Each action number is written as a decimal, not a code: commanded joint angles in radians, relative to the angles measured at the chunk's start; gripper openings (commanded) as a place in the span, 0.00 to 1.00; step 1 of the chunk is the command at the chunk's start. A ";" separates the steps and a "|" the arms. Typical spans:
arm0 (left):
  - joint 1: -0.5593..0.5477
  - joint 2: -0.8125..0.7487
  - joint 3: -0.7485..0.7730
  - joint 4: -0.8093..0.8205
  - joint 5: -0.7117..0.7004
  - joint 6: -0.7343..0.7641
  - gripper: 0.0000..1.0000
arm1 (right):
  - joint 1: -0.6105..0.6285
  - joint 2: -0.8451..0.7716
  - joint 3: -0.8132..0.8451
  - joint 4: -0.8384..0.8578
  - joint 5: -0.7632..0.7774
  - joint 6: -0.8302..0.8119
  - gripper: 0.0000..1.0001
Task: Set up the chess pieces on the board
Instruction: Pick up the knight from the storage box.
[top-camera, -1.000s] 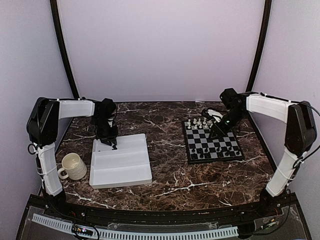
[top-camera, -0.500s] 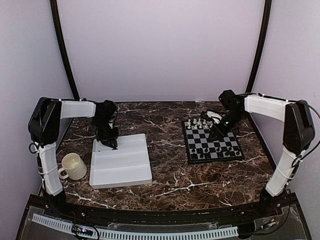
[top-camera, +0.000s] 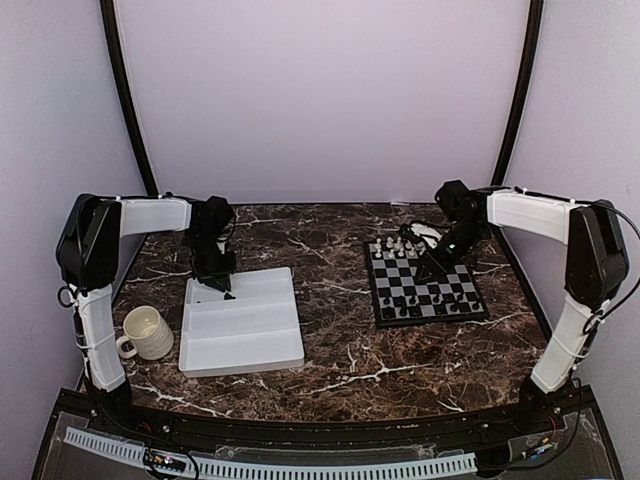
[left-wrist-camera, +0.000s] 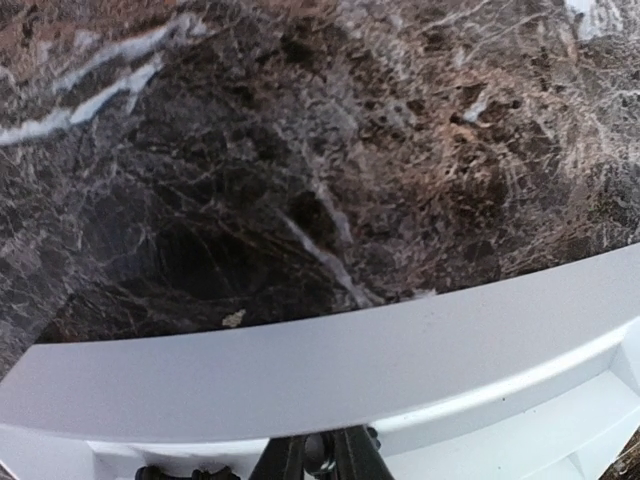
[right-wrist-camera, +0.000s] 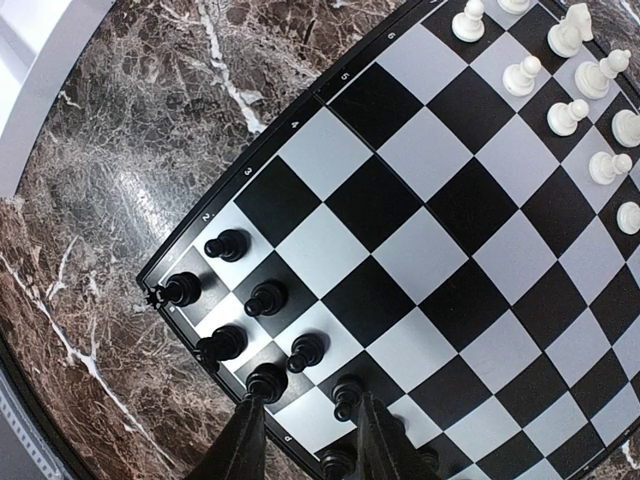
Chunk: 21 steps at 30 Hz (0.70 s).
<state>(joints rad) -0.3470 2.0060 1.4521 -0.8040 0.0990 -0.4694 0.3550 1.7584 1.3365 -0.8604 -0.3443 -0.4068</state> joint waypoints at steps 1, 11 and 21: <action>-0.001 -0.075 0.033 -0.037 -0.023 0.081 0.17 | 0.013 0.003 0.026 0.009 -0.010 -0.003 0.33; -0.006 -0.102 -0.048 -0.005 0.020 0.470 0.23 | 0.020 -0.002 0.023 0.008 -0.006 -0.006 0.33; -0.025 -0.071 -0.075 0.036 0.040 0.563 0.34 | 0.019 0.003 0.017 0.012 -0.012 -0.007 0.33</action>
<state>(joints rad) -0.3580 1.9503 1.3853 -0.7753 0.1200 0.0338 0.3672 1.7584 1.3373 -0.8604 -0.3439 -0.4072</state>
